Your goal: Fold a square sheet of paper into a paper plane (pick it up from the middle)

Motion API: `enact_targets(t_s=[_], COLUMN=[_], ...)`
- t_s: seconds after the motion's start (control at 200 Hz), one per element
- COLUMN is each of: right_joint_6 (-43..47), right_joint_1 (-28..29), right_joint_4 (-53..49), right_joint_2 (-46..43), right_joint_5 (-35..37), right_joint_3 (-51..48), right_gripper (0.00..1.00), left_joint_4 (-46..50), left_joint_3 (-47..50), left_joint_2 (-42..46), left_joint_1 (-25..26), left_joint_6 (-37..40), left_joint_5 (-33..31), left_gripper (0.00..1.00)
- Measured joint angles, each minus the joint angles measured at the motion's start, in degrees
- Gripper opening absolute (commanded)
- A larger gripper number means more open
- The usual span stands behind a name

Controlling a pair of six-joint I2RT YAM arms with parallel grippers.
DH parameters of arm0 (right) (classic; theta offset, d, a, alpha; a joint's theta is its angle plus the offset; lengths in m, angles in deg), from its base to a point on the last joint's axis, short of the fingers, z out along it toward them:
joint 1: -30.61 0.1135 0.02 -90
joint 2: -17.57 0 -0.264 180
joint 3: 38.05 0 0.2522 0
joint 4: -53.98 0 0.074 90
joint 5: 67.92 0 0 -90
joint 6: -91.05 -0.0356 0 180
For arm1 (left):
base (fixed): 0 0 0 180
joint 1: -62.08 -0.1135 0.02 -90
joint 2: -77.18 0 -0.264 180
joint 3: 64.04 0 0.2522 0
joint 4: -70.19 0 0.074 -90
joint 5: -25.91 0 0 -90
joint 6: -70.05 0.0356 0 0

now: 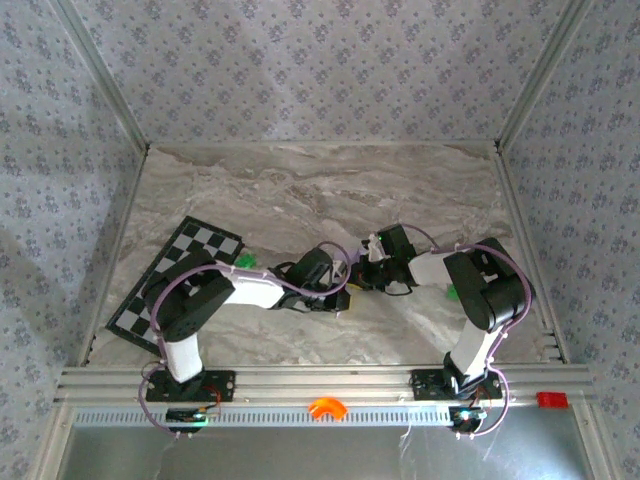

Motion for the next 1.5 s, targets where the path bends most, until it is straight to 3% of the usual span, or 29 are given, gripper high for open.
enact_targets(t_s=[0.51,0.775,1.119,1.499], right_joint_6=[-0.22,-3.17,-8.33,-10.03], right_joint_1=[0.00,0.70,4.11,4.72], right_joint_4=[0.04,1.38,2.91,4.20], right_joint_2=[-0.09,-0.90,-2.69,-3.13], right_joint_5=[0.07,1.68,6.32,6.93], right_joint_3=[-0.09,-0.87,-2.19,-3.02], right_gripper=[0.07,0.07,0.07,0.08], left_joint_4=[2.03,6.21,2.32,3.80], left_joint_3=[10.19,11.96,4.90,-0.50], left_joint_2=[10.21,18.84,12.15,3.96], left_joint_1=[5.09,4.28,-0.59,-1.81], left_joint_6=[-2.36,-2.86,-4.04,-1.90], left_joint_5=[-4.35,-7.72,-8.48,-7.48], left_gripper=[0.00,0.00,0.00,0.00])
